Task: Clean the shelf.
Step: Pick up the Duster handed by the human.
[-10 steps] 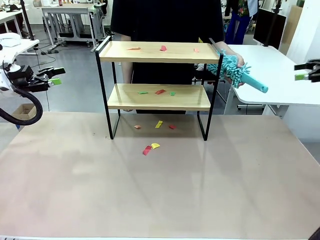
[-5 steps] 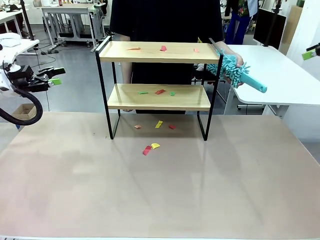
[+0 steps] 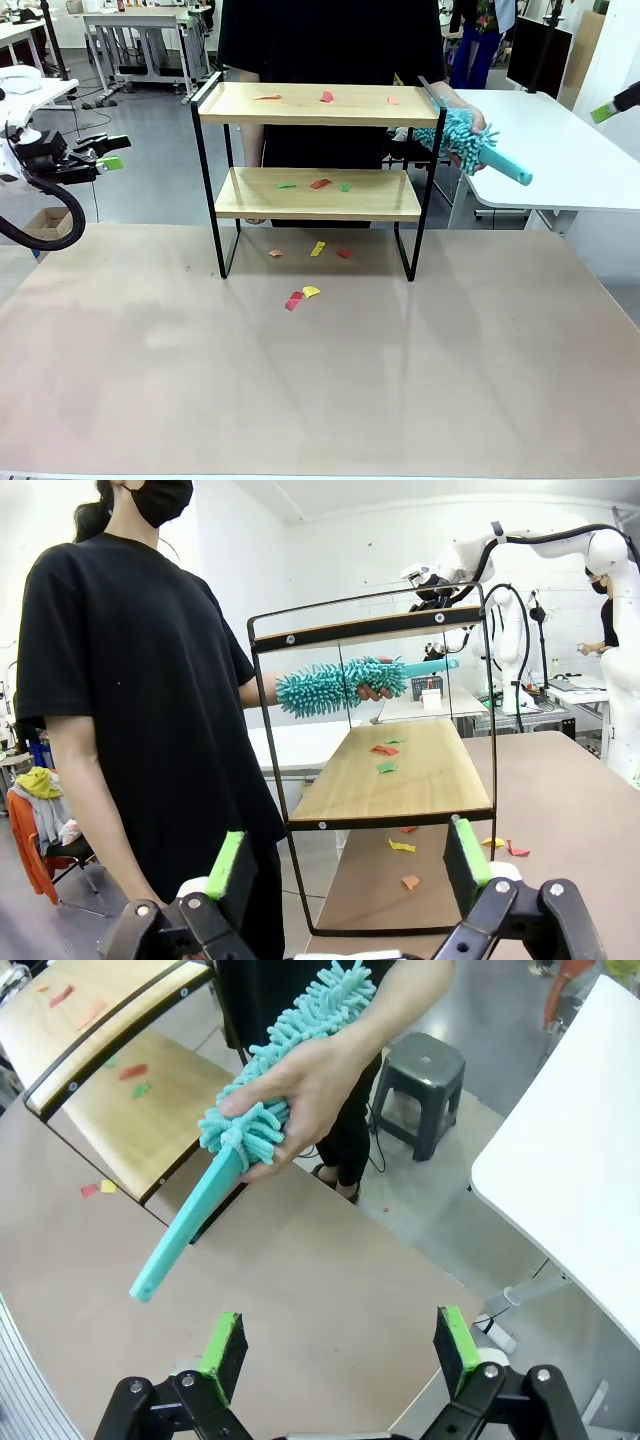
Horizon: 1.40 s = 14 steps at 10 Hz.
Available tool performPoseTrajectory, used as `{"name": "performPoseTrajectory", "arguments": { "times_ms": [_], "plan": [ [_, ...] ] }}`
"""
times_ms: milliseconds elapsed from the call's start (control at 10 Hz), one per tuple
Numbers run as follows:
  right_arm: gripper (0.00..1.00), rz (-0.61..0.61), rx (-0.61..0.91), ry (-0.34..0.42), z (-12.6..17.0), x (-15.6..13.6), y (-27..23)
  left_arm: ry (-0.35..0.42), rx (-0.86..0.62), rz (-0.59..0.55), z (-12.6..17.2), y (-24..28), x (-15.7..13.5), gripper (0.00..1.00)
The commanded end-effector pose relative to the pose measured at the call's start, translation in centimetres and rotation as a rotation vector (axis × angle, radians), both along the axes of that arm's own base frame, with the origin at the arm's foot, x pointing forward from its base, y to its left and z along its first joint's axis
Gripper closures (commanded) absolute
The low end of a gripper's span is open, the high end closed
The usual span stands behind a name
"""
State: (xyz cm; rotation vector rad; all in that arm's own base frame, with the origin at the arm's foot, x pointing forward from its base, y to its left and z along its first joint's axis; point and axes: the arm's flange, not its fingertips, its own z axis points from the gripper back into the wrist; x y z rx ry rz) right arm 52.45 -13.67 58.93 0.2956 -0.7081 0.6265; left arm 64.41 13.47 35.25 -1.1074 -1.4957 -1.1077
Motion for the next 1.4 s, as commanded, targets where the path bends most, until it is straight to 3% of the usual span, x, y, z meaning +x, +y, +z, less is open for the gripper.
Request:
{"name": "performPoseTrajectory", "arguments": {
  "times_ms": [0,200,400,700,1000,1300],
  "plan": [
    [0.0,0.04,0.025,-0.025,0.3,0.2,-0.5,-0.011,0.0,0.003,0.2,0.1,-0.1,0.0],
    [0.0,0.01,0.0,-0.002,0.1,-0.2,-0.5,-0.011,0.0,0.003,0.2,0.1,-0.1,0.0],
    [0.0,-0.054,-0.059,0.028,2.8,-3.2,4.4,-0.011,0.0,0.003,0.2,0.1,-0.1,0.0],
    [0.0,-0.102,-0.104,0.098,3.9,-7.7,10.6,-0.011,0.0,0.003,0.2,0.1,-0.1,0.0],
    [0.0,-0.129,-0.123,0.13,0.5,-10.8,16.5,-0.011,0.0,0.003,0.2,0.1,-0.1,0.0],
    [0.0,-0.195,-0.114,0.079,-2.7,-11.6,19.2,-0.011,0.0,0.003,0.2,0.1,-0.1,0.0]
  ]
}}
